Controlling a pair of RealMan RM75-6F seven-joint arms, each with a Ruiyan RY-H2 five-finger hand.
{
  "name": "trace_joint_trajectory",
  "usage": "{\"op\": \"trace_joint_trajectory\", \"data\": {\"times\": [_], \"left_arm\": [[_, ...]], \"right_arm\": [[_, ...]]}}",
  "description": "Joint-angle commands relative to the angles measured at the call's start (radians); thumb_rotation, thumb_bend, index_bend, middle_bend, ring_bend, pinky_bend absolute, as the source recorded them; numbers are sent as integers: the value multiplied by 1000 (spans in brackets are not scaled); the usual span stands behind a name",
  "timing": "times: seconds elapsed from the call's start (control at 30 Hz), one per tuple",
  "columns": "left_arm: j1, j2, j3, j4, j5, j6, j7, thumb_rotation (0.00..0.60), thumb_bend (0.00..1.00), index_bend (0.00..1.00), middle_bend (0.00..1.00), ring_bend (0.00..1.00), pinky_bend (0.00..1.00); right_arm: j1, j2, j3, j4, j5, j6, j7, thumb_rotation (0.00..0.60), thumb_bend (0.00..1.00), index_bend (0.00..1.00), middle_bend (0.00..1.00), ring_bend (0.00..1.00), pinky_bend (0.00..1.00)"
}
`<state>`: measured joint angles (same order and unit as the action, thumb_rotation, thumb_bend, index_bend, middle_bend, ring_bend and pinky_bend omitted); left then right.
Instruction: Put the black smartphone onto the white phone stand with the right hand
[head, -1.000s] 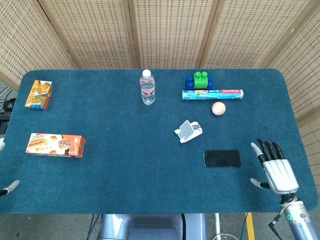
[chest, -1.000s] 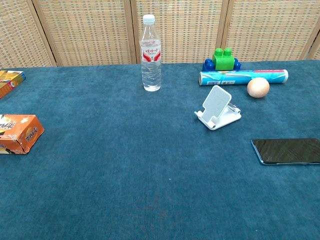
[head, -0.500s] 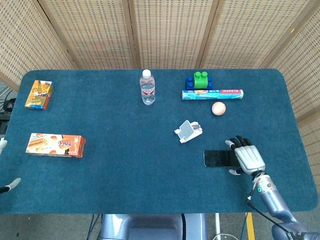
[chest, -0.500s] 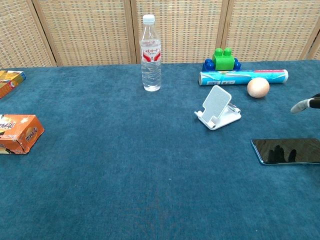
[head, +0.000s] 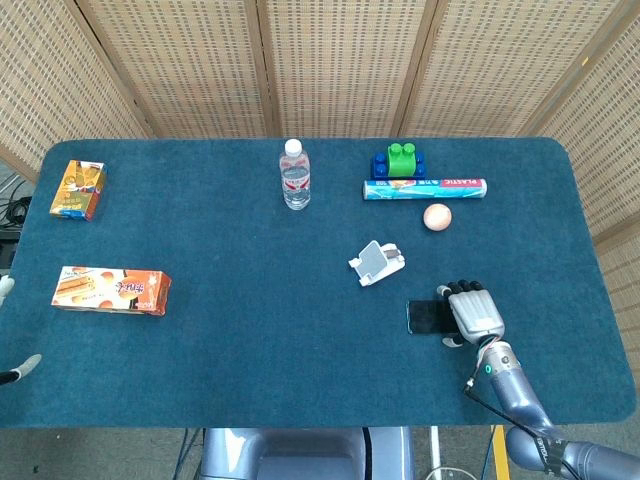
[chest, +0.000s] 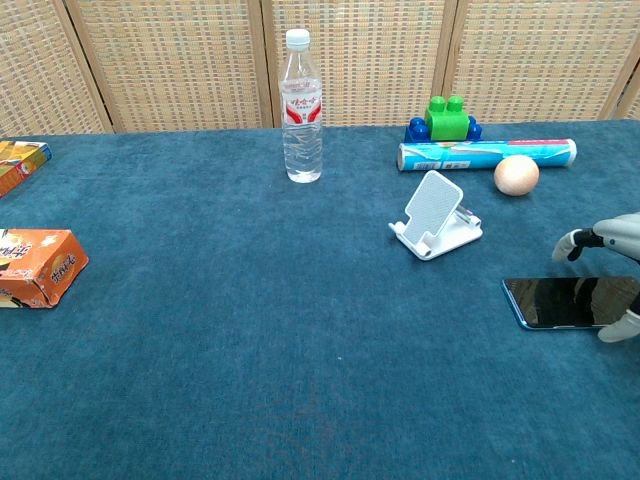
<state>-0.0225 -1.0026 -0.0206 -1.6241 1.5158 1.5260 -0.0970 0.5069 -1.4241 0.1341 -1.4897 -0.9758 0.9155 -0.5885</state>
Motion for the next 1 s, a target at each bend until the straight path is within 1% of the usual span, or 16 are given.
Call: {"op": "trace_joint_trajectory", "data": {"times": [0.03,0.13,0.2,0.23,0.3,0.37,0.47,0.6,0.7,0.77,0.87,0.93,1.0], "left_arm": [[2,-1,0,0,-1,3,-1,600,0,0,0,0,0],[1,-2,0,0,-2,0,5,600,0,0,0,0,0],[0,-3,0,0,-2,-2,7,600,0,0,0,0,0],[-1,-3,1,0,-2,-3,8,600,0,0,0,0,0],[-1,-4,0,0,-3,-3,10,600,0,0,0,0,0],[-1,-5,0,0,-3,-3,10,600,0,0,0,0,0],[-2,-4,0,0,-4,-5,9,600,0,0,0,0,0],[-2,-4,0,1,-3,-5,7,600,0,0,0,0,0],[-1,-3,1,2,-2,-4,2,600,0,0,0,0,0],[-2,-2,1,2,0,-4,0,600,0,0,0,0,0],[-3,-1,1,2,-2,-6,-1,600,0,0,0,0,0],[-3,0,1,3,-2,-8,-3,600,0,0,0,0,0],[-3,0,2,5,-1,-8,-6,600,0,0,0,0,0]], "right_arm": [[8,-17,-11,30,5,-1,7,600,0,225,250,192,185],[12,-27,-19,50,-1,-10,28,600,23,253,296,242,230],[16,-33,-25,67,-10,-16,42,600,84,270,350,302,272],[18,-35,-28,73,-15,-20,46,600,131,287,390,345,300],[24,-37,-35,84,-26,-39,65,600,225,365,464,421,349],[27,-39,-41,96,-46,-48,86,600,310,445,516,474,385],[25,-39,-50,107,-95,-44,132,600,418,487,549,507,417],[12,-26,-62,107,-180,-13,207,600,440,490,552,508,418],[0,-3,-76,96,-259,35,249,600,440,490,552,508,418],[-8,22,-88,79,-334,90,257,600,440,490,552,508,418],[-13,63,-102,48,-435,168,244,600,440,490,553,508,417],[-10,88,-103,27,-491,213,212,600,440,490,553,508,417],[-1,117,-97,0,-549,258,146,600,440,490,553,509,418]]}}
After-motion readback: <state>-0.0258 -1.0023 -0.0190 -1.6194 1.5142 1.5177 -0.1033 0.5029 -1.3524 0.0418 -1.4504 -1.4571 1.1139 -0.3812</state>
